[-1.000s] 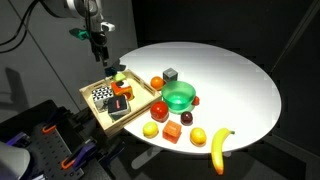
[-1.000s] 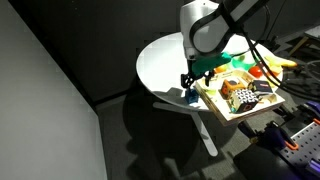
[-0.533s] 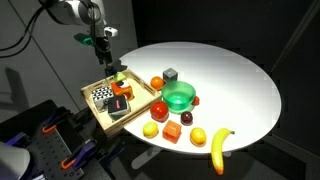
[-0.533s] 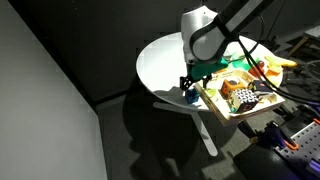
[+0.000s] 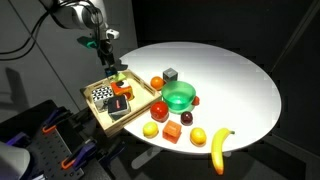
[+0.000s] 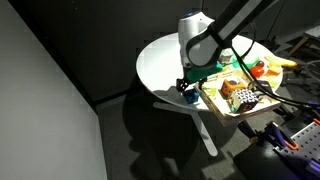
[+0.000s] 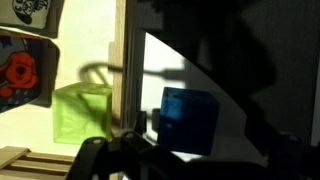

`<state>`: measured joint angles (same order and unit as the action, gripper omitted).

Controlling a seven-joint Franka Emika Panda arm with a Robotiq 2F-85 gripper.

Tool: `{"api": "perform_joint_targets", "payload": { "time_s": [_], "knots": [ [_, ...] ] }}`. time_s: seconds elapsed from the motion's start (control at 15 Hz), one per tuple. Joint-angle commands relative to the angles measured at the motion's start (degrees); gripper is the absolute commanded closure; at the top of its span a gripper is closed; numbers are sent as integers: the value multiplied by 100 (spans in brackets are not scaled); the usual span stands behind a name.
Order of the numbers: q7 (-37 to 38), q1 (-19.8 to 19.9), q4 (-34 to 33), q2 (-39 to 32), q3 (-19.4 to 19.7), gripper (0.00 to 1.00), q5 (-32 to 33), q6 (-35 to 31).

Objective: Pick up the blue block and put it in the wooden tray

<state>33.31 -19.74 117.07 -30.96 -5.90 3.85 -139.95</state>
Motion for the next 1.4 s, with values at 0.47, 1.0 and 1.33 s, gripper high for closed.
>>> {"api": "perform_joint_targets", "payload": {
  "time_s": [0.47,1.0,1.33],
  "knots": [
    [-239,-201,-382,-441,233,0,60,-77],
    [-266,-291,-529,-611,314,51,29,72],
    [-256,-279,-536,-390,296,72,-2,489]
  ]
}}
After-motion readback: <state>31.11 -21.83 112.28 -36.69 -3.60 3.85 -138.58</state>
